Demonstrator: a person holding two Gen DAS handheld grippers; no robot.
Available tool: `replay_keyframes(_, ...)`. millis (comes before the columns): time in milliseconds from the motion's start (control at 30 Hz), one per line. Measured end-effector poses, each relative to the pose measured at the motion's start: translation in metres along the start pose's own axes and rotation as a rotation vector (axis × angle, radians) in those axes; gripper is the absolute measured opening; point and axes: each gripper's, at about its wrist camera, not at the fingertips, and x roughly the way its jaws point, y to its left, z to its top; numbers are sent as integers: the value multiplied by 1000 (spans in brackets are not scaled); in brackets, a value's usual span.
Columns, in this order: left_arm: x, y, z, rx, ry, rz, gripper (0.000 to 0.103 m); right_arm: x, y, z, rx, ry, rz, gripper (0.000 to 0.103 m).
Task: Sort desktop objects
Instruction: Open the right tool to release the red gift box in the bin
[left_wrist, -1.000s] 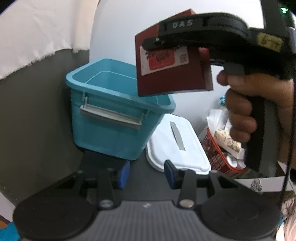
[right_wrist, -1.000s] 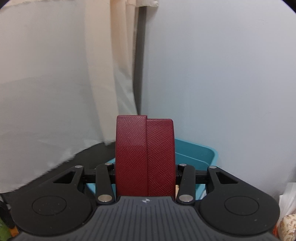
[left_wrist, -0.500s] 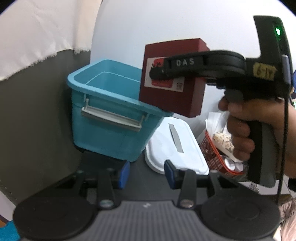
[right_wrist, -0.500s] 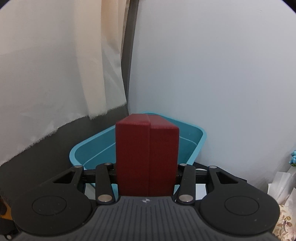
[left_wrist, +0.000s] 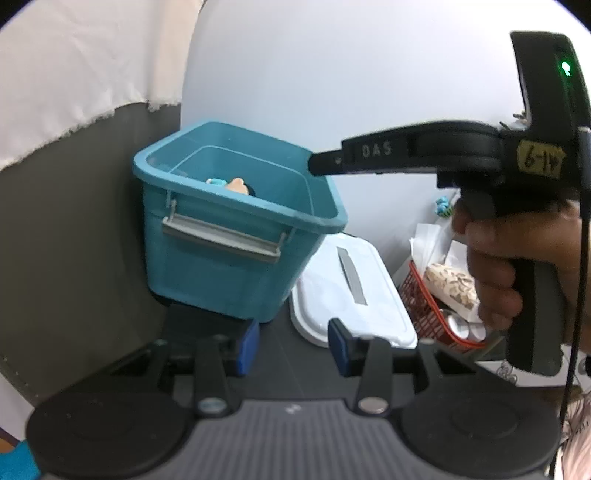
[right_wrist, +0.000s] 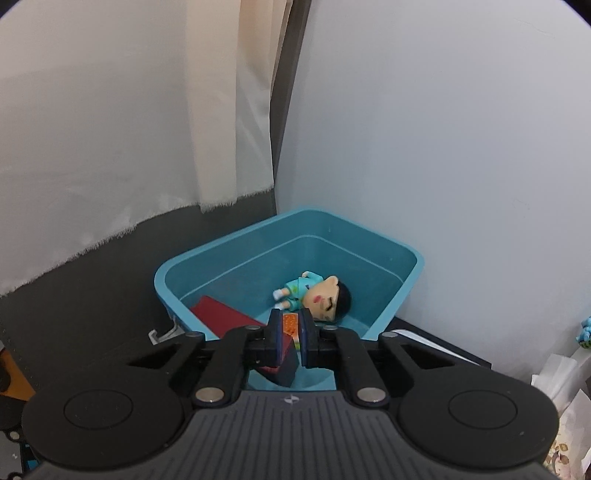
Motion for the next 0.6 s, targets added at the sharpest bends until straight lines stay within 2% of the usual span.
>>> replay_keyframes(300, 3, 0, 0, 10, -4, 11, 44, 7, -5, 2, 45, 9, 16, 10)
replay_keyframes(600, 2, -1, 0, 17, -7, 7, 44, -9, -17, -7, 70, 4, 17, 12)
